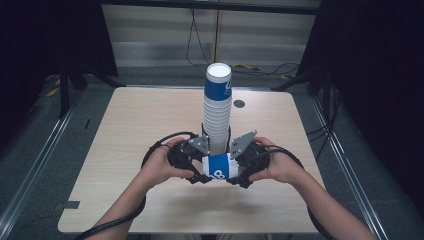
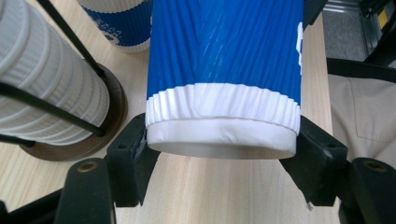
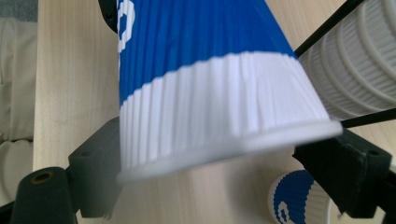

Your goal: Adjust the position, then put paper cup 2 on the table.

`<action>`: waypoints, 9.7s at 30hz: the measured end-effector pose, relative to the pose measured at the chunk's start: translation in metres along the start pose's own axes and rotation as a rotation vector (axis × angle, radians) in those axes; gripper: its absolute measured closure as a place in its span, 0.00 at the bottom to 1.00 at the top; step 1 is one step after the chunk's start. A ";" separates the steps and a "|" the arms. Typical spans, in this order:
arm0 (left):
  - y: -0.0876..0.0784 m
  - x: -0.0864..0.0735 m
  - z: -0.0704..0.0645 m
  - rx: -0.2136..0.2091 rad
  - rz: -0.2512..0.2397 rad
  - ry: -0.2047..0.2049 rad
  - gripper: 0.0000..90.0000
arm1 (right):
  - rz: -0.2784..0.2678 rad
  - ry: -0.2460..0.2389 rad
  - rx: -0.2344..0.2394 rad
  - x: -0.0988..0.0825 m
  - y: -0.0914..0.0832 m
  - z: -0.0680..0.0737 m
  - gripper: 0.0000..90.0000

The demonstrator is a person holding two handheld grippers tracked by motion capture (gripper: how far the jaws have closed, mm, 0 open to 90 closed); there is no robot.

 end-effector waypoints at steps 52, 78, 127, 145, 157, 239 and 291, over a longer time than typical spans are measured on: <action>0.002 -0.015 0.008 -0.032 -0.090 -0.047 0.34 | -0.146 0.020 0.011 0.008 -0.002 -0.007 0.18; 0.003 -0.015 0.007 -0.046 -0.067 -0.047 0.35 | -0.153 0.090 0.041 0.008 -0.002 -0.005 0.14; -0.001 -0.052 0.006 0.112 -0.063 -0.104 0.19 | 0.139 0.163 -0.013 -0.012 0.009 -0.001 0.19; 0.000 -0.068 0.004 0.121 -0.065 -0.129 0.19 | 0.227 0.034 0.027 -0.018 0.027 0.014 0.17; 0.000 -0.068 0.005 0.122 -0.068 -0.121 0.18 | 0.214 0.019 0.031 -0.014 0.023 0.018 0.16; -0.015 -0.087 0.005 0.154 -0.077 -0.179 0.18 | -0.031 0.165 -0.018 -0.070 -0.006 0.031 0.15; -0.051 -0.162 0.034 0.257 -0.079 -0.312 0.19 | -0.078 0.374 -0.168 -0.173 -0.013 0.025 0.15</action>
Point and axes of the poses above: each handheld gripper's, and its own axes: y roughly forward along the jaws, x roughly out of its top, z roughly to its left, the point moved 5 cm from there along y, roughly forward along the jaws, and after that the axes turned 7 degrees about -z, right-handed, at the moved point
